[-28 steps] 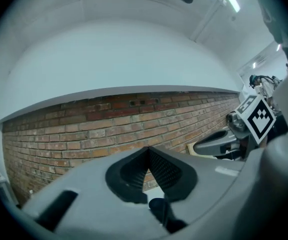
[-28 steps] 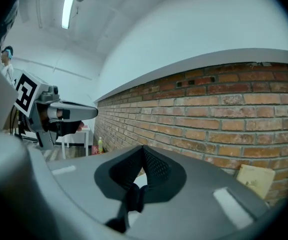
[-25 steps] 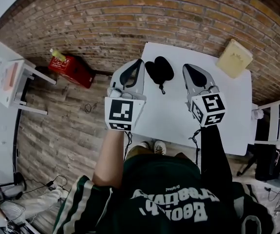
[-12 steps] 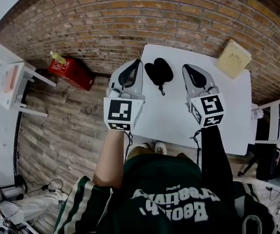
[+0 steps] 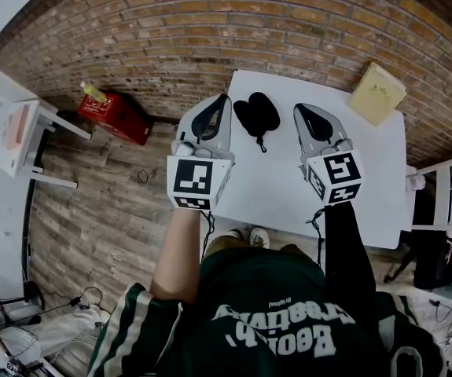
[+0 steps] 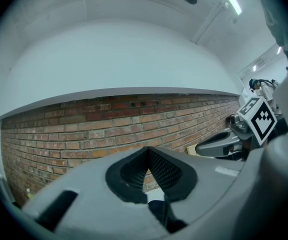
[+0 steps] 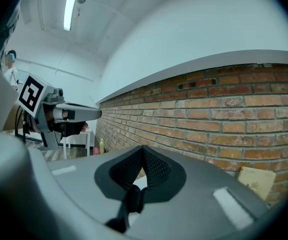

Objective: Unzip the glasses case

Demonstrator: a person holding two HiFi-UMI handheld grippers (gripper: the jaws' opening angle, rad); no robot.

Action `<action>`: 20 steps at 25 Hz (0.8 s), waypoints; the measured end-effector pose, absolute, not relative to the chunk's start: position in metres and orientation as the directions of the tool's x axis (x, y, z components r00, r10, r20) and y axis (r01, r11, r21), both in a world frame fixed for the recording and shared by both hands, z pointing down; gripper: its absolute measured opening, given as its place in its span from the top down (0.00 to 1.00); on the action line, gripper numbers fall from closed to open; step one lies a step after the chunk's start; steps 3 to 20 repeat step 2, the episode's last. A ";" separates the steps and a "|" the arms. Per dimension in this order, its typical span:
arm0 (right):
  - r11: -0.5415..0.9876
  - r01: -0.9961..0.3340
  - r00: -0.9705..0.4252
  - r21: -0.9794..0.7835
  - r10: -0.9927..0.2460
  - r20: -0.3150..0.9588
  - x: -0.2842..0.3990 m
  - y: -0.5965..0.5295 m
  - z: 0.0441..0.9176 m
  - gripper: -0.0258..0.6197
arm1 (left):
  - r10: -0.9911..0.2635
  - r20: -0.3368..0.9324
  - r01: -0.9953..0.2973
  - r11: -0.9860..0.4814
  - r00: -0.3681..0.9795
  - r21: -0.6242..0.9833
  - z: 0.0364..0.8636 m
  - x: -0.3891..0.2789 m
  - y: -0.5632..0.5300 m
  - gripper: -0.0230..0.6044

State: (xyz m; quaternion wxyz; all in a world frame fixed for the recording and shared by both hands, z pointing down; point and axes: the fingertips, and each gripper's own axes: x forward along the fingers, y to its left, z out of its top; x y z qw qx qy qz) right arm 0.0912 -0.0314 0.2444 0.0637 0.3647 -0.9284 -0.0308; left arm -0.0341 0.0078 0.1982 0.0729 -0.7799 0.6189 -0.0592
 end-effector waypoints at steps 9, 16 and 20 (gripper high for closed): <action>0.733 -0.673 -0.727 0.099 -0.680 0.096 0.090 -0.033 0.245 0.94 | -0.973 0.005 -0.956 -0.228 0.231 -0.187 0.200 -0.034 0.007 0.96; 0.733 -0.673 -0.727 0.099 -0.680 0.096 0.090 -0.033 0.245 0.94 | -0.973 0.005 -0.956 -0.228 0.231 -0.187 0.200 -0.034 0.007 0.96; 0.733 -0.673 -0.727 0.099 -0.680 0.096 0.090 -0.033 0.245 0.94 | -0.973 0.005 -0.956 -0.228 0.231 -0.187 0.200 -0.034 0.007 0.96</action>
